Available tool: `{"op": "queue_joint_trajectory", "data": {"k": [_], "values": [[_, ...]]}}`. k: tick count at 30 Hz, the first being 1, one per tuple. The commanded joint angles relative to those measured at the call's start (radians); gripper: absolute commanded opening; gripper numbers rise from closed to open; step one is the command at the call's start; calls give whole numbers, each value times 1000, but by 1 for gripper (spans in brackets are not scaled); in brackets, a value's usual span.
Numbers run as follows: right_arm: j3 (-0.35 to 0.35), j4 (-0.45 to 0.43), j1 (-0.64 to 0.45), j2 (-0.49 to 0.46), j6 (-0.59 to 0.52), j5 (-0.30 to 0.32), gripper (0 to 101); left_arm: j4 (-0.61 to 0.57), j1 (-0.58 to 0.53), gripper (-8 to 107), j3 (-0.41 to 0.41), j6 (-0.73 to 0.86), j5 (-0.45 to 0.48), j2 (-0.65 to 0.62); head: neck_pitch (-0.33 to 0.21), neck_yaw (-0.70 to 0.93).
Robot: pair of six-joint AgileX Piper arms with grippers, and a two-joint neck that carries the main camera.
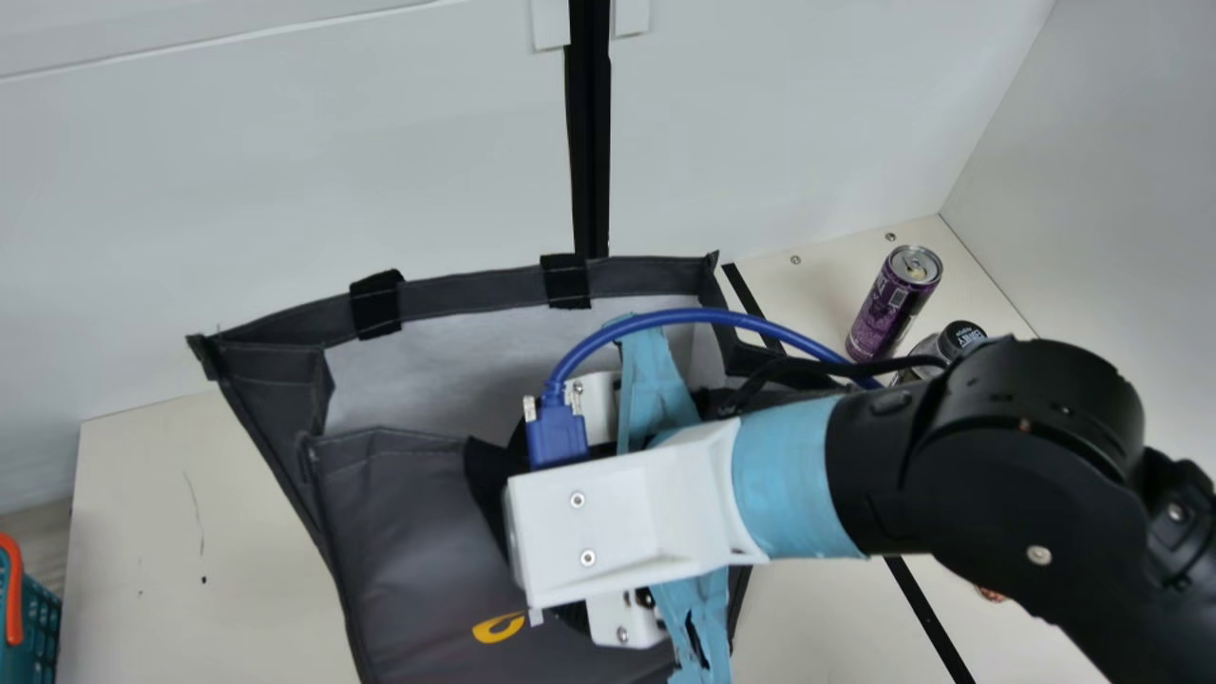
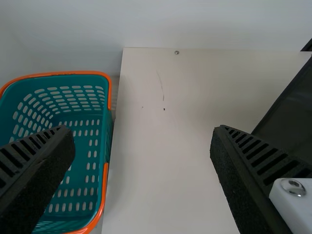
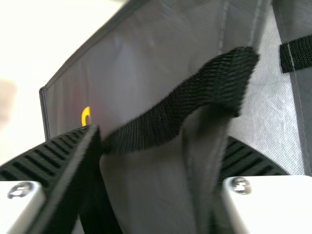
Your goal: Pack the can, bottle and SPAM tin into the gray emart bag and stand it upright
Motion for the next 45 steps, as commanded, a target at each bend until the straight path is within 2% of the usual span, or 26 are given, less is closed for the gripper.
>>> {"op": "queue_joint_trajectory", "data": {"k": [1,6,17,29,45], "values": [[-2,-4,10,-5,16,-2,80,0,0,90,0,0,0,0,-23,-2],[-1,-25,48,-22,67,-2,95,0,0,90,0,0,0,0,-23,-2],[12,-80,131,-62,173,-2,95,0,0,90,0,0,0,0,-23,-2],[-21,-114,221,-96,307,-2,95,0,0,90,0,0,0,0,-23,-2],[-116,-131,198,-122,418,-2,95,0,0,90,0,0,0,0,-23,-2]]}}
